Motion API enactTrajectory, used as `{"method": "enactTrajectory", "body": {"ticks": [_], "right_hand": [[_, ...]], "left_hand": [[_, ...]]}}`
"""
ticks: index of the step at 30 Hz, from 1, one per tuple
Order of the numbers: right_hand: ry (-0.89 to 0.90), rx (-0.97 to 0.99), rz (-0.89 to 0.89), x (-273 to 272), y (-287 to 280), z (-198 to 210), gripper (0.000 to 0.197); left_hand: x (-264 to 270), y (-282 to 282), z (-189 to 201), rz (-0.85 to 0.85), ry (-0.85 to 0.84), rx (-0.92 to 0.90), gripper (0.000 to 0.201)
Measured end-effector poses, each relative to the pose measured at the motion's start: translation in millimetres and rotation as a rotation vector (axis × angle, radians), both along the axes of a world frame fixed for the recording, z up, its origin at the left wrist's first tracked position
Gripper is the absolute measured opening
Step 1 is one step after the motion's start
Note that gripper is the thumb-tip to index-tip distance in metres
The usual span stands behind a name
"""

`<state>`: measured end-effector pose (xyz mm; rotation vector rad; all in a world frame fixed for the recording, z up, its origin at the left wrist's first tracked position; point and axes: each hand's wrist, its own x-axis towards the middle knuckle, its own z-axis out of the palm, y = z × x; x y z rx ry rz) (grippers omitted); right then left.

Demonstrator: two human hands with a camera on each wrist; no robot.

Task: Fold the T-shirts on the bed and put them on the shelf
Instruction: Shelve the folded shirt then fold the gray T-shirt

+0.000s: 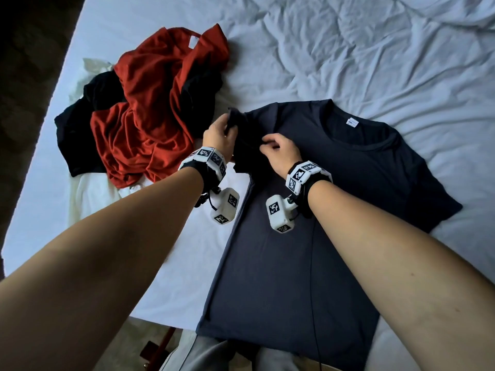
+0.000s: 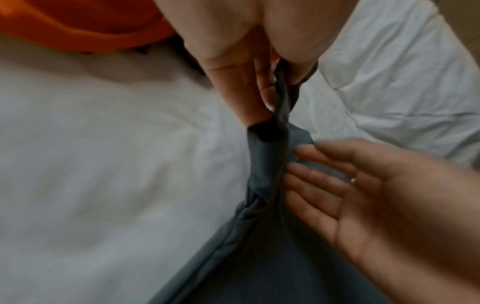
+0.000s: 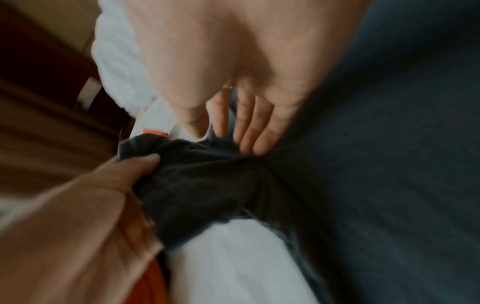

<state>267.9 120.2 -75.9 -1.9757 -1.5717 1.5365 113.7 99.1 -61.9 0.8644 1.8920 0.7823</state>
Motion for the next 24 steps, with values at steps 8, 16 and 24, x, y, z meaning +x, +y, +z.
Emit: {"method": "enactTrajectory", "body": {"ticks": [8,16,24], "right_hand": [[0.600,-0.478,-0.484,6,3,27,0.053],[0.255,-0.281,-0.657,38,-9,16,0.030],[0.199,-0.204,-0.667,92,-27,20,0.013]], "left_hand": [[39,15,38,-0.137,-0.504,-0.157,0.037],[48,5,19,0.175,-0.300,-0.080,0.026],[82,-3,6,0.063,-0.249,-0.260,0.019]]}}
